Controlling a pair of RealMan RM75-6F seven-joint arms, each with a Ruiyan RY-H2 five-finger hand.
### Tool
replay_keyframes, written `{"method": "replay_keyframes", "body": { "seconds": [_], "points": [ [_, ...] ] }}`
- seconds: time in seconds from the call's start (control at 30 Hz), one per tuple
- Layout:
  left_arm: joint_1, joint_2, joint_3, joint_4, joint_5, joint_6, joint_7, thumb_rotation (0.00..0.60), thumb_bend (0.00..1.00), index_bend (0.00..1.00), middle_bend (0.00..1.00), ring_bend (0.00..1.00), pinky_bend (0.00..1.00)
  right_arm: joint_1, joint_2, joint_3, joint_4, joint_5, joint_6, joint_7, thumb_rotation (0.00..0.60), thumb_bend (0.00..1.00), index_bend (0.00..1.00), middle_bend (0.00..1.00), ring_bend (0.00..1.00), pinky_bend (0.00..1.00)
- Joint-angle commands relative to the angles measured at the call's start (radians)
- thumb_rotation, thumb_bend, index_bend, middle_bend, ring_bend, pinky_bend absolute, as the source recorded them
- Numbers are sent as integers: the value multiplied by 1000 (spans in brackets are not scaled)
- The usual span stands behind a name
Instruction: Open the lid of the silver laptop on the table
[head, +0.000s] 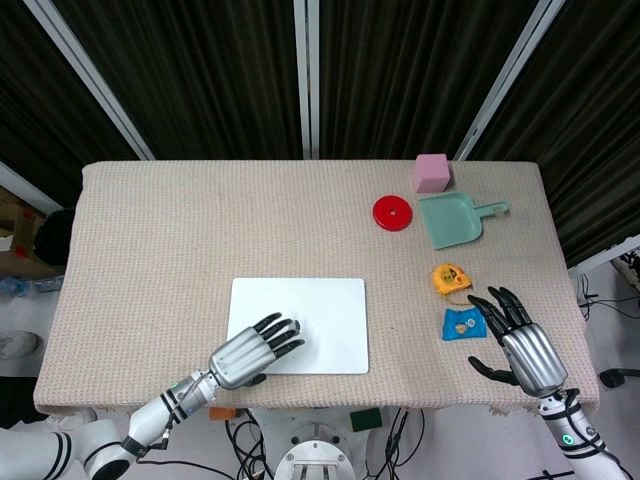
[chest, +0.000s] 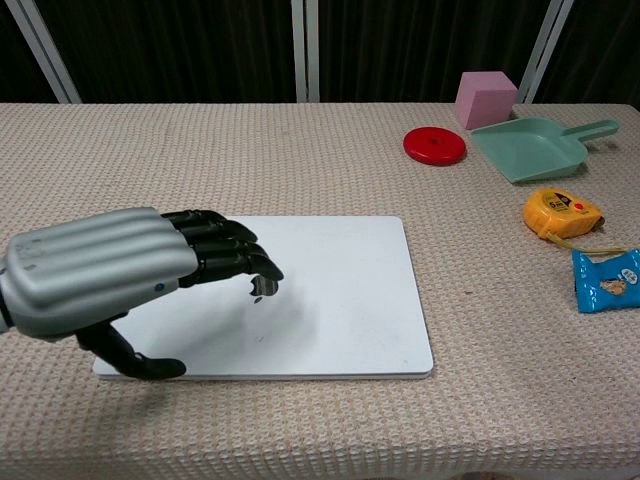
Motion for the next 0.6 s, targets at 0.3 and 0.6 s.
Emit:
{"method": "replay_keyframes", "body": {
  "seconds": [0.3, 0.6],
  "points": [
    [-19, -109, -29, 35, -50, -48, 46, 600, 160, 123, 118, 64, 104, 2, 5, -6, -3, -3, 0, 1, 600, 176, 0, 136, 0, 27],
    [-18, -155, -41, 85, -104, -64, 14, 600, 160, 123, 118, 64, 104, -8, 4, -12, 10, 2, 12, 16, 600, 176, 0, 136, 0, 27]
  ]
}}
